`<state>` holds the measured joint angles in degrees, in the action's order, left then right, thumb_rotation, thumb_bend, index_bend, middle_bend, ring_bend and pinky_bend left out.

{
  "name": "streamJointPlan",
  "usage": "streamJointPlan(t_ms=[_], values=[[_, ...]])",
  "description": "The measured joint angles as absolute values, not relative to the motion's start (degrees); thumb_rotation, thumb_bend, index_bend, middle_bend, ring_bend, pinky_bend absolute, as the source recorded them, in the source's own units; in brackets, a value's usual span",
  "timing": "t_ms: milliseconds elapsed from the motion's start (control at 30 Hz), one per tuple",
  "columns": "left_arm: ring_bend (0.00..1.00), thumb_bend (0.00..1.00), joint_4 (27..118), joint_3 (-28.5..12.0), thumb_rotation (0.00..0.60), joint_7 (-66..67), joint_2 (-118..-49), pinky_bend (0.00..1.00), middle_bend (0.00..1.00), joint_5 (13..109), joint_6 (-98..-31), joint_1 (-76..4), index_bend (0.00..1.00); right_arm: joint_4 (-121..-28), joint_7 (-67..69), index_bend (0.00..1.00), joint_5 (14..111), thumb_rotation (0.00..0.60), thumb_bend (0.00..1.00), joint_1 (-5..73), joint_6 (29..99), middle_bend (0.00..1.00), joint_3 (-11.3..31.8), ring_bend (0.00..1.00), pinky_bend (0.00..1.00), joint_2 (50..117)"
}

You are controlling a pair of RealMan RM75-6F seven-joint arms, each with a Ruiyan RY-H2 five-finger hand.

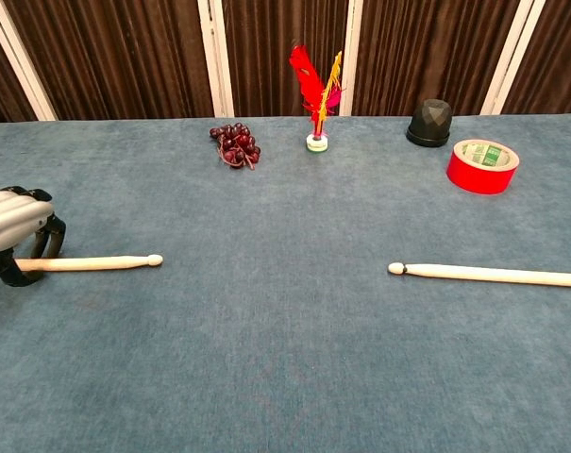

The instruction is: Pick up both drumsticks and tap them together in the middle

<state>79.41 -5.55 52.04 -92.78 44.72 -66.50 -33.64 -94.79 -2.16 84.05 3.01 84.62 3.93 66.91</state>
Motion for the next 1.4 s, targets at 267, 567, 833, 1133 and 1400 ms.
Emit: streamJointPlan(t_ms=[267,567,833,1133,1400], values=[[0.02,0.48,79.66,-5.65,0.6,52.76,-92.82,0.0,0.51,44.32,-67.3,-33.79,0.52,-94.75,-2.4,0.16,83.92,0.6,0.26,3.1,84.56,0.12,4.0,0.08,0.0,67.09],[0.02,0.48,80.29,-5.41,0.6,54.35,-93.11,0.0,0.51,43.99,-68.28,-33.97,0.52,-94.74,-2.56,0.16,83.58,0.6,0.26,3.1,84.55,0.12,4.12,0.08,0.0,67.2],[0.02,0.48,79.71,-5.32,0.6,55.43,-94.04,0.0,0.51,43.34,-68.59,-34.22,0.52,-94.71,-2.68,0.16,83.32,0.6,0.26,3.11,84.55,0.12,4.25,0.08,0.0,67.18],[0.03,0.51,79.41,-5.16,0.6,56.17,-94.44,0.0,0.54,43.6,-69.37,-34.32,0.55,-94.82,-2.95,0.16,83.48,0.6,0.26,3.09,84.72,0.12,4.22,0.08,0.0,67.19],[0.03,0.52,78.41,-4.89,0.6,55.5,-94.67,0.0,0.55,45.06,-69.92,-34.1,0.56,-94.64,-3.21,0.16,83.4,0.6,0.26,3.1,84.76,0.12,4.26,0.08,0.0,67.39]])
